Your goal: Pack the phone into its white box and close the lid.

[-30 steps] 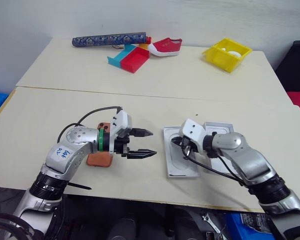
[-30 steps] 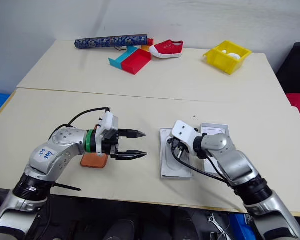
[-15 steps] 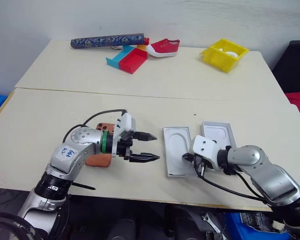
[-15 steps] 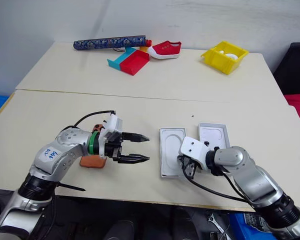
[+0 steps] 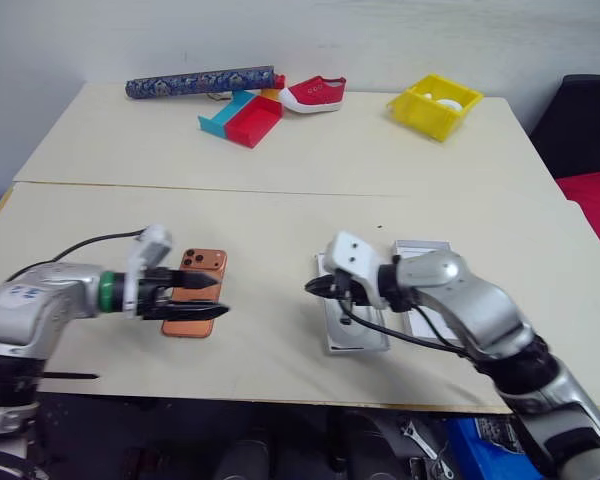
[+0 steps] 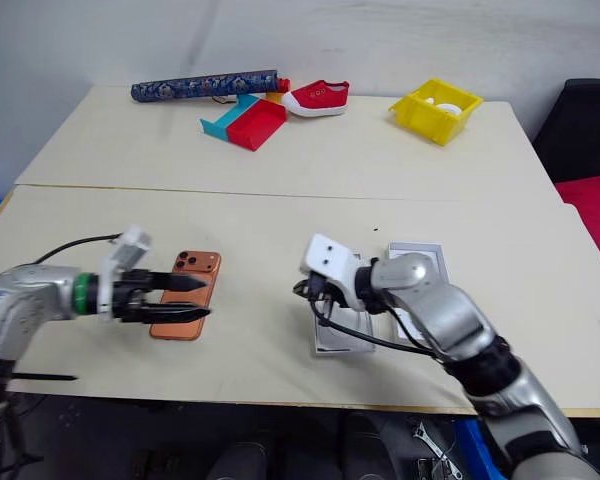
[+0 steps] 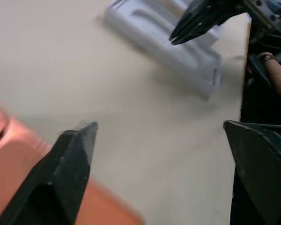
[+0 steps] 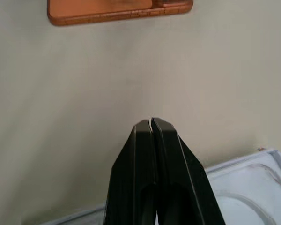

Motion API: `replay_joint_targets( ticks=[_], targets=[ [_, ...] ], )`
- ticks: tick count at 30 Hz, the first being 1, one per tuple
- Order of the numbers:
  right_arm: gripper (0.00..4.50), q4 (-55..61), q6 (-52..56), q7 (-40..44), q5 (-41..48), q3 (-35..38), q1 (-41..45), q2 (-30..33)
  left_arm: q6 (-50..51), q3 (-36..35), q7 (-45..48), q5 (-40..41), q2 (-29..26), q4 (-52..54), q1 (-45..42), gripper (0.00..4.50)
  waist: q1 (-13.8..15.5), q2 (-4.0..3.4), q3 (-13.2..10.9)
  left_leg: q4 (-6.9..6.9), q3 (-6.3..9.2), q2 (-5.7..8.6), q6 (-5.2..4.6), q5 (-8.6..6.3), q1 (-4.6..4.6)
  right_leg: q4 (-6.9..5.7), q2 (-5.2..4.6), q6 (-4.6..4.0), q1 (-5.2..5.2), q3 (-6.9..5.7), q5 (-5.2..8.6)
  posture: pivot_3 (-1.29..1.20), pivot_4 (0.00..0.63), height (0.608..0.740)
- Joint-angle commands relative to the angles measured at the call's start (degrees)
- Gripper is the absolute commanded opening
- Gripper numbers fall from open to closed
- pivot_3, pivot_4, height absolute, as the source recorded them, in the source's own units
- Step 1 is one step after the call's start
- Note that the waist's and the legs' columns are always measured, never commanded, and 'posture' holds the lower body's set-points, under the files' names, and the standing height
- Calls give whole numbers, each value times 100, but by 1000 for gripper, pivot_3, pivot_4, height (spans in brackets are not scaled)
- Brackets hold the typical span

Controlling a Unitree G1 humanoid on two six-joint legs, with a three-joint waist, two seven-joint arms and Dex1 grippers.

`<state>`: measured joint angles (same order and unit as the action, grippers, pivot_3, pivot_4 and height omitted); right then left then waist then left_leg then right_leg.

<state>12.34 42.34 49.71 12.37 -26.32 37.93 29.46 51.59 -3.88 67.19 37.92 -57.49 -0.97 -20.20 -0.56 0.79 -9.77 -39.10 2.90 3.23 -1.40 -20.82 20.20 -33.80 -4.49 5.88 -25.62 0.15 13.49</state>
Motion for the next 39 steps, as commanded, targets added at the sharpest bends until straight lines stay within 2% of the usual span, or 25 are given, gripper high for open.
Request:
replay_joint_targets(
  ticks=[1,6,12,19,23,28,39],
  targets=[
    [0,-552,-592,120,-355,-392,407,-441,276,-224,200,-78,-443,-503,112,4486,17,-1,-1,0,0,0,-1,-1,0,-1,0,0,-1,-2,0,0,150,740],
    [0,-1376,-1174,268,-738,-845,689,-1046,841,-207,-1,-151,-682,-903,-1,4486,36,-1,0,0,5,6,-10,-9,2,-10,-1,0,-5,-15,0,0,150,740],
    [0,-2123,-1743,339,-1211,-1067,825,-1411,1301,355,-184,-574,-833,-1050,-56,4486,-25,0,1,0,7,17,-21,-22,-1,-27,1,0,-12,-76,0,0,150,740],
    [0,-2498,-1928,440,-1396,-970,922,-1710,2230,806,-541,-553,-114,-1242,-620,4486,-51,-48,23,0,7,24,-11,-8,-16,-30,-2,0,8,-86,0,0,150,740],
    [0,-2593,-1966,489,-1481,-922,934,-1809,2439,1114,-729,-668,273,-1122,-694,4486,-33,-72,34,0,1,34,-9,-2,-53,-55,-7,-1,31,-71,0,0,150,740],
    [0,-2713,-1981,493,-1539,-862,935,-1900,2835,1337,-998,-653,775,-835,-781,4486,43,-150,80,2,2,37,-16,-7,-111,-57,-9,-4,87,-34,2,0,150,740],
    [0,-2914,-2025,473,-1639,-701,853,-1925,3965,622,-1750,-374,2033,-542,-817,4486,73,-219,156,3,84,110,-53,-1,-120,-62,-18,-4,116,17,2,0,150,740]
  ],
)
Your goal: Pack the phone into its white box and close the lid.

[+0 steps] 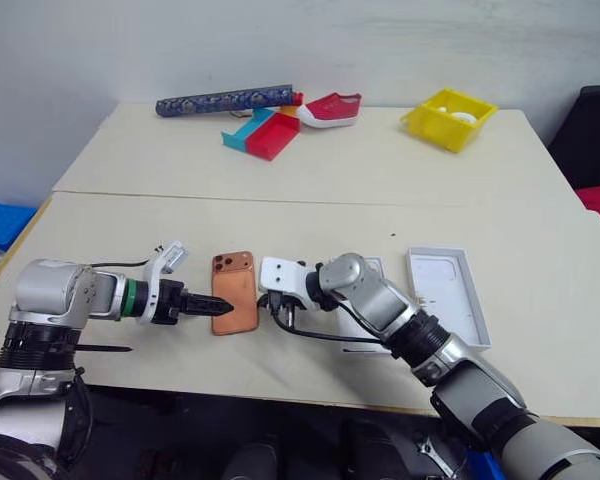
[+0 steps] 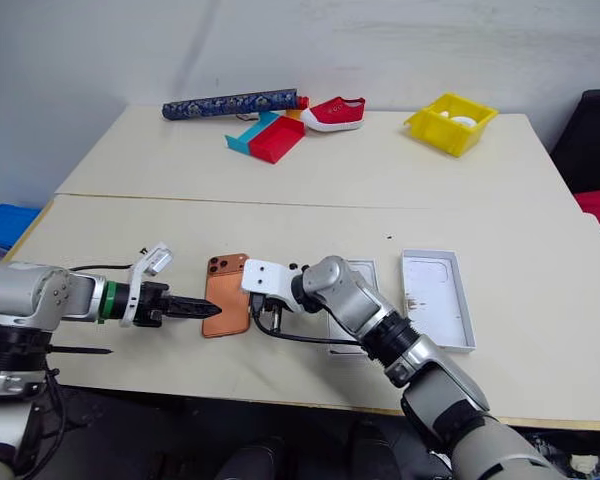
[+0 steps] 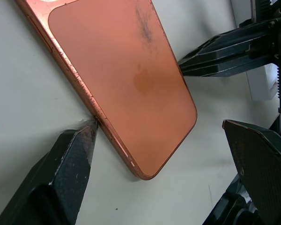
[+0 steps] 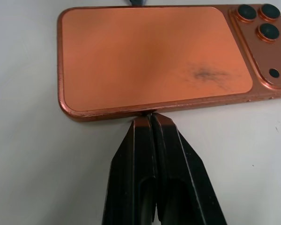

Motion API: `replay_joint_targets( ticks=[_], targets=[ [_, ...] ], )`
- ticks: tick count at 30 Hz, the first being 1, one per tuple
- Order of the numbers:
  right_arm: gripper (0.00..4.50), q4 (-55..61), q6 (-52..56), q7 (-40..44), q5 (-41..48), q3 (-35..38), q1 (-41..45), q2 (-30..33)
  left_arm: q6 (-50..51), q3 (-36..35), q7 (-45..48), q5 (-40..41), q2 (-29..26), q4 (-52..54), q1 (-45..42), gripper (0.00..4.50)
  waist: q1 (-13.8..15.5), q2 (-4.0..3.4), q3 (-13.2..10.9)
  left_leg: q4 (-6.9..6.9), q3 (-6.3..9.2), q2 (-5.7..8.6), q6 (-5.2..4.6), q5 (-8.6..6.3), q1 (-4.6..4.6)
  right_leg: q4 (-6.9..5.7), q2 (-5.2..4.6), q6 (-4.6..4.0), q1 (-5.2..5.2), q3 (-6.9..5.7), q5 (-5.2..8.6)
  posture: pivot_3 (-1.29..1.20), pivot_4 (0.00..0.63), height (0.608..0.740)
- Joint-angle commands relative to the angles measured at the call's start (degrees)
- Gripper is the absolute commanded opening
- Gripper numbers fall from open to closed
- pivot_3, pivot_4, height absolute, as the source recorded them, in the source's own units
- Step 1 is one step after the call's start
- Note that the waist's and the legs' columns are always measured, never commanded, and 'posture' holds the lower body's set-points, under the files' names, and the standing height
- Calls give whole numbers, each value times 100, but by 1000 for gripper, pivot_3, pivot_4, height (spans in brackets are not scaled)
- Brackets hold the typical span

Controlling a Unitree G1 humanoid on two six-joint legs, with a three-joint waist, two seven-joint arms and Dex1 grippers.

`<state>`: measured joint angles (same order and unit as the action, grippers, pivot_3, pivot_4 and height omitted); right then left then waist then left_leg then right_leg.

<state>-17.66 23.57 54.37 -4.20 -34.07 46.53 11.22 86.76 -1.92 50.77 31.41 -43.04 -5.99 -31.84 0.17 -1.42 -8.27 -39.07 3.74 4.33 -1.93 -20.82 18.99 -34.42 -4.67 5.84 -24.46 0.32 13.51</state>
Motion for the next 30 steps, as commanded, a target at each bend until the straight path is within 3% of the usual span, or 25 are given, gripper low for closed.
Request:
replay_joint_targets(
  ticks=[1,9,13,30],
  targets=[
    [0,82,-150,9,0,99,-17,-97,500,330,-166,274,661,-77,362,4486,0,0,10,0,8,2,0,0,0,1,0,0,2,0,0,0,150,740],
    [0,182,-133,86,-103,196,-161,-18,574,-319,-372,484,997,-699,218,4486,4,1,16,16,38,6,4,1,-34,28,1,1,16,0,1,0,150,740],
    [0,242,-120,107,-139,212,-225,-20,574,-683,-527,859,1205,-995,93,4486,20,1,16,39,50,6,3,1,-72,55,1,3,77,-3,2,0,150,740],
    [0,335,-3,233,-140,425,-379,-121,574,-1419,-1376,1861,1672,-832,239,4486,103,10,19,97,88,7,37,22,-67,75,-1,10,76,-2,6,0,150,740]
  ],
)
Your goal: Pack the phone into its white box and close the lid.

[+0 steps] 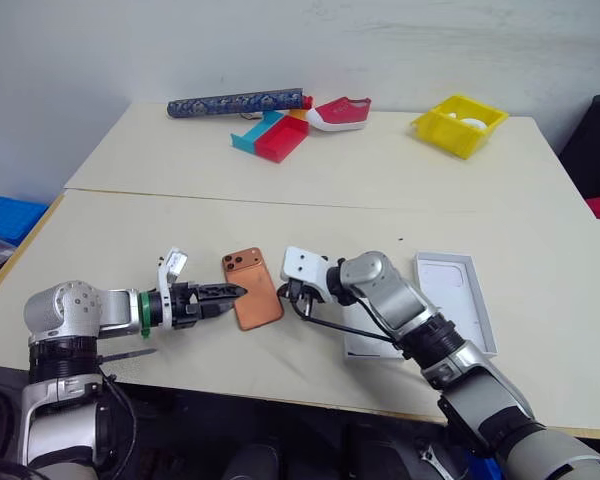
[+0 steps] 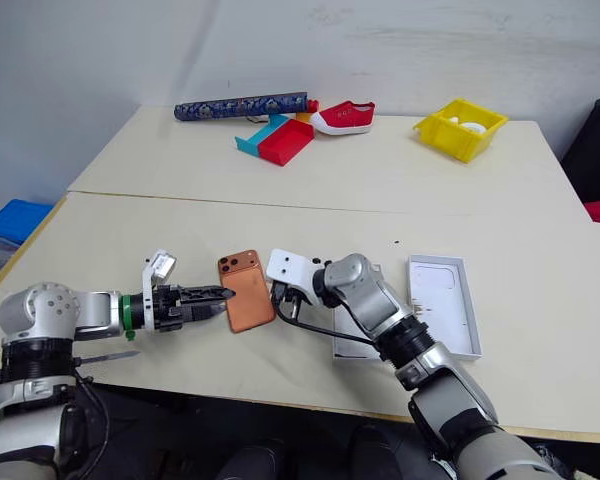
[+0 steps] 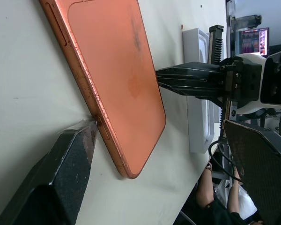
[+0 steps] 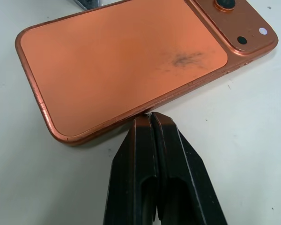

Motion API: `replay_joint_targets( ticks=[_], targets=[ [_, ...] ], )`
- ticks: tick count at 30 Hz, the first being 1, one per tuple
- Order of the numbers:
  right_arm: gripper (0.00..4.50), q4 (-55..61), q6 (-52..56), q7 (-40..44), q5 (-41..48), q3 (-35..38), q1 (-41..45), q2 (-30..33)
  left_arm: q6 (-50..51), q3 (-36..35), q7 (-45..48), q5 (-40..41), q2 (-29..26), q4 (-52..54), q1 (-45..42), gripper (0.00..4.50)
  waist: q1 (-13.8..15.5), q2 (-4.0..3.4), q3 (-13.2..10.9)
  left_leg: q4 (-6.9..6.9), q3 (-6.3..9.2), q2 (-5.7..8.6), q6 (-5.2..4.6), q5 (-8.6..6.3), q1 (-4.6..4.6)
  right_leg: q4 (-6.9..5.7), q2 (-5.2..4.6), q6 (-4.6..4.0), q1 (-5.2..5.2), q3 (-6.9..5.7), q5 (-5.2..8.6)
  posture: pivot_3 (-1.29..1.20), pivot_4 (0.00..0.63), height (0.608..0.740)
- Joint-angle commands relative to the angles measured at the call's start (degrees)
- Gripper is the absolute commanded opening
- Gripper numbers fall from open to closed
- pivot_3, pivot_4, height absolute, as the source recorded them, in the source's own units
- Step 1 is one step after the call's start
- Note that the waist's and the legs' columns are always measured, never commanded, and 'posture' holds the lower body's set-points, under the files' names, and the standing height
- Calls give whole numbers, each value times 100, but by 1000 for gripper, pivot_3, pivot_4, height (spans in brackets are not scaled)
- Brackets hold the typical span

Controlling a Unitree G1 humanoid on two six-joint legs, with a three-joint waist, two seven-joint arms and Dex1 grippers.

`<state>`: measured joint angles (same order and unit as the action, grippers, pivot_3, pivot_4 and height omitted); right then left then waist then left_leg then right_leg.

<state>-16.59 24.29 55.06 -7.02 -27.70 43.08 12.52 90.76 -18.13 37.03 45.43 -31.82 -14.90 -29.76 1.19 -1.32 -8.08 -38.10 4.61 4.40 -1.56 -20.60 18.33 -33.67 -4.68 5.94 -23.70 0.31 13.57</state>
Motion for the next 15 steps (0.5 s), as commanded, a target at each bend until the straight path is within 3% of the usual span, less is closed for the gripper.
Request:
replay_joint_targets(
  ticks=[1,15],
  targets=[
    [0,216,-80,172,135,-203,-35,-255,174,72,-19,484,593,59,16,4486,2,0,0,0,0,0,0,0,0,4,0,0,0,0,0,0,150,740],
    [0,170,23,271,186,-67,1,-343,174,-434,40,799,633,339,71,4486,-32,47,-20,11,12,-9,15,6,40,11,3,0,-28,-5,1,0,150,740]
  ],
)
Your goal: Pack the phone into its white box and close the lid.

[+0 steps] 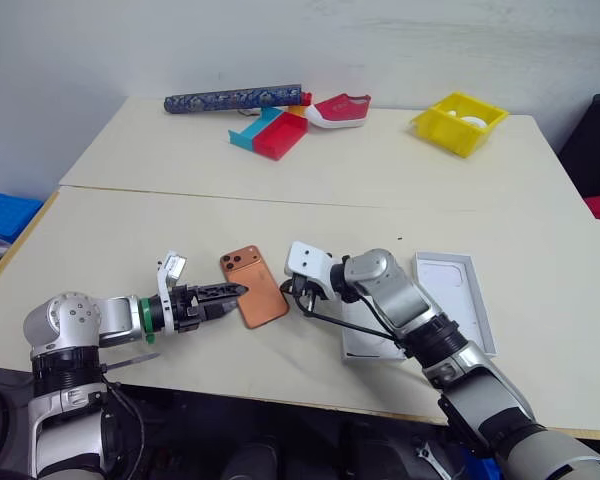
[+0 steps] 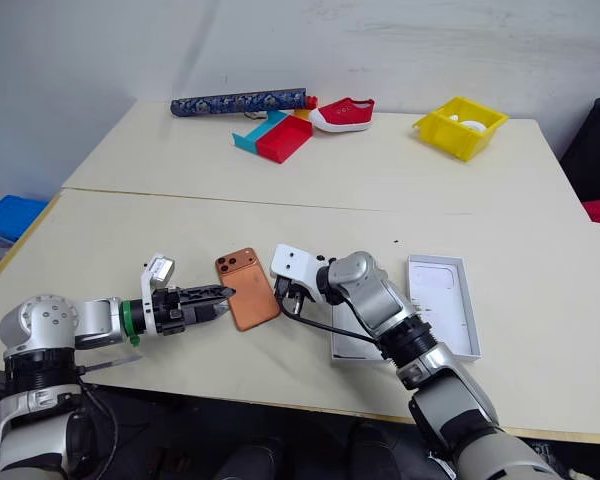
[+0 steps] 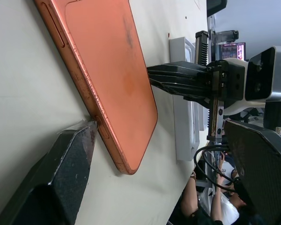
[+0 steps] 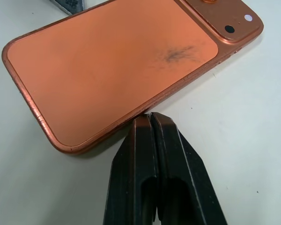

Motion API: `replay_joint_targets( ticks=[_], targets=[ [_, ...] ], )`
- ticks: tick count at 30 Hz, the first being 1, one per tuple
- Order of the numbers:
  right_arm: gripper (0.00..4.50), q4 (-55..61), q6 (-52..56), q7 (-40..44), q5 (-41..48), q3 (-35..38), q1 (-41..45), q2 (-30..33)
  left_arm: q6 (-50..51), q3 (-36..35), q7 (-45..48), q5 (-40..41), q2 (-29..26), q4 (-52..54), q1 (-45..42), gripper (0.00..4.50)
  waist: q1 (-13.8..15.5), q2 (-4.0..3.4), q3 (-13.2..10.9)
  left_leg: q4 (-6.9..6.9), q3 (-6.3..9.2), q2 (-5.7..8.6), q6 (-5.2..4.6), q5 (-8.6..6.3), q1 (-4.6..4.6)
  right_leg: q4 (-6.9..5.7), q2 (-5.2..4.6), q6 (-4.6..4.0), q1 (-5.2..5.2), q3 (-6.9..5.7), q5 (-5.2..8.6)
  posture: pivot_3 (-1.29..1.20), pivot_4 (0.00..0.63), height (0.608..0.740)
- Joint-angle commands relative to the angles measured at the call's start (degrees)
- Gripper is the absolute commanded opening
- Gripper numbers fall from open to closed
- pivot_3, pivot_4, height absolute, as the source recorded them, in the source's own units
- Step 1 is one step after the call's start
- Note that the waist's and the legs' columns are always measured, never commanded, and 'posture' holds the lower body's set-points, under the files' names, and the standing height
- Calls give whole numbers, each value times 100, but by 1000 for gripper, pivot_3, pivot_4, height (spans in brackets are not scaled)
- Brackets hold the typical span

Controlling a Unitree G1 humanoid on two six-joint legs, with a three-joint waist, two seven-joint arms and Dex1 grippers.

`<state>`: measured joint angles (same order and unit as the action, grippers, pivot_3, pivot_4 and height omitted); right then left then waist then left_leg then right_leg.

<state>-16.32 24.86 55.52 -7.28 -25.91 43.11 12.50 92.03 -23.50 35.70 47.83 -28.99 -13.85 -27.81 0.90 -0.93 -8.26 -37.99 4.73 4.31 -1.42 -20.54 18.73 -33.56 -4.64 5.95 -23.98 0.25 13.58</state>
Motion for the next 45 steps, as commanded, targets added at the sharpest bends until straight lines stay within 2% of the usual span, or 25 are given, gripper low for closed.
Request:
replay_joint_targets(
  ticks=[1,5,10,14,17,19,23,28,32,35,40,45],
  targets=[
    [0,147,-27,227,216,-245,-2,-346,47,77,171,573,367,237,-132,4486,-7,16,1,0,0,0,4,3,11,-1,0,0,-11,0,0,0,150,740],
    [0,190,7,267,235,-251,-26,-357,47,71,54,638,464,289,-94,4486,-4,31,-3,-2,4,0,16,16,50,-10,-1,0,-47,-2,0,0,150,740],
    [0,228,-190,314,72,-328,15,-231,46,358,-482,-69,399,464,50,4486,-11,33,-4,-1,6,-2,19,16,51,-7,0,0,-47,-1,0,0,150,740],
    [0,96,-469,261,-160,-347,109,-101,47,556,-584,-120,-251,636,157,4486,-79,38,-2,-1,4,-2,28,21,47,-1,0,0,-46,1,0,0,150,740],
    [0,-128,-734,223,-282,-378,175,-17,47,715,-420,106,-1170,734,347,4486,-224,67,-13,6,6,-8,42,25,45,-7,2,0,-55,7,0,0,150,740],
    [0,-231,-827,207,-284,-388,195,-15,47,754,-386,225,-1566,721,435,4486,-327,81,-17,11,23,-12,60,26,42,-4,13,-2,-67,12,1,0,150,740],
    [0,-345,-916,181,-279,-399,205,-102,47,840,-447,386,-1855,877,548,4486,-401,97,-15,44,32,-13,90,42,36,-29,19,-35,-121,22,19,0,150,740],
    [0,-379,-920,176,-272,-408,202,-183,47,949,-553,486,-1831,979,591,4486,-395,113,-10,74,45,-21,117,61,35,-45,21,-65,-142,13,36,0,150,740],
    [0,-368,-878,225,-243,-397,193,-218,47,1112,-776,407,-1350,949,528,4486,-360,113,-8,77,45,-16,113,62,31,-44,17,-65,-140,14,36,0,150,740],
    [0,-304,-775,266,-216,-405,175,-261,47,1246,-1007,429,-767,969,396,4486,-241,109,-6,75,45,-10,109,65,23,-44,12,-65,-130,14,36,0,150,740],
    [0,-228,-567,317,-117,-357,174,-384,47,1225,-1303,454,-22,745,165,4486,-88,77,3,88,73,-3,99,60,-51,-13,11,-65,-31,5,37,0,150,740],
    [0,-79,-400,359,-101,-276,96,-372,47,799,-1013,1167,82,199,17,4486,-59,71,1,85,109,4,106,50,-88,2,12,-59,24,-11,37,0,150,740]
  ],
)
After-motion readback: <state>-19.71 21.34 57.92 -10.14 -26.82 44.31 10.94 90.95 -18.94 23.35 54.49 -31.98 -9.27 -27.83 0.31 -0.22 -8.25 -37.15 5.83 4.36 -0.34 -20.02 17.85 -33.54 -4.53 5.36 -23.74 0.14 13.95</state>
